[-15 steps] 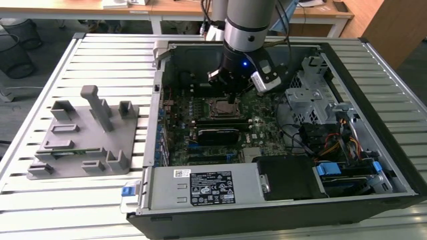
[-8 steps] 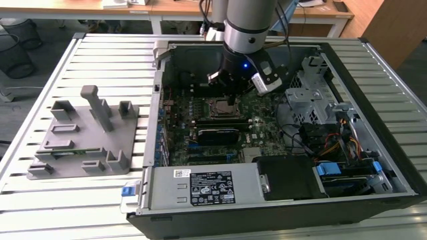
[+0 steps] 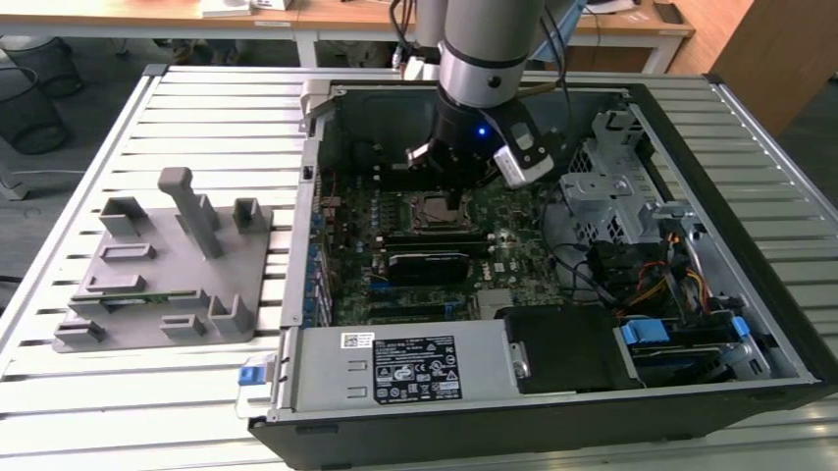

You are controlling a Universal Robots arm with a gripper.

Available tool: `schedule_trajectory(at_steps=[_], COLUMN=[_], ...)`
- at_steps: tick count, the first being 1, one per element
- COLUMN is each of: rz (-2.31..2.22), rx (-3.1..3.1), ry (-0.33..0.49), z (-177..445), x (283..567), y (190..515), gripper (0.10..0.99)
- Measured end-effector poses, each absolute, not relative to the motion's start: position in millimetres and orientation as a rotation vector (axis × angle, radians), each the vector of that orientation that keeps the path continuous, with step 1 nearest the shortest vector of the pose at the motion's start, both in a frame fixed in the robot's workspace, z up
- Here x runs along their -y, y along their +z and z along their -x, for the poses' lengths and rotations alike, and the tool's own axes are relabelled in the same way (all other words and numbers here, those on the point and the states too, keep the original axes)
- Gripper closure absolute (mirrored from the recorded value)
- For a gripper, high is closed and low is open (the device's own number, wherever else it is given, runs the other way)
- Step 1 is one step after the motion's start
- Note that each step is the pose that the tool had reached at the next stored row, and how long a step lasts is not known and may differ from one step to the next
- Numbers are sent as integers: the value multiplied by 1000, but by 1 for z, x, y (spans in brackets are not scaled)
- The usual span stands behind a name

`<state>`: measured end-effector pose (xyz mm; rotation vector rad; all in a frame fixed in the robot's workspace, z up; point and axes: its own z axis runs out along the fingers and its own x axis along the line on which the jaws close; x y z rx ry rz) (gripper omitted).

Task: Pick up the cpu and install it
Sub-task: 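Install the second cpu locking lever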

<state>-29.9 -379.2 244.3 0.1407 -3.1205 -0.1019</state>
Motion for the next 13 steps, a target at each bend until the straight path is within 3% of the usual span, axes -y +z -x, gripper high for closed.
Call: schedule_trajectory(at_steps=[13], rz=[-161], rx=[3119], ry=[-89], z=[33], x=[387], y=[244], gripper=[980])
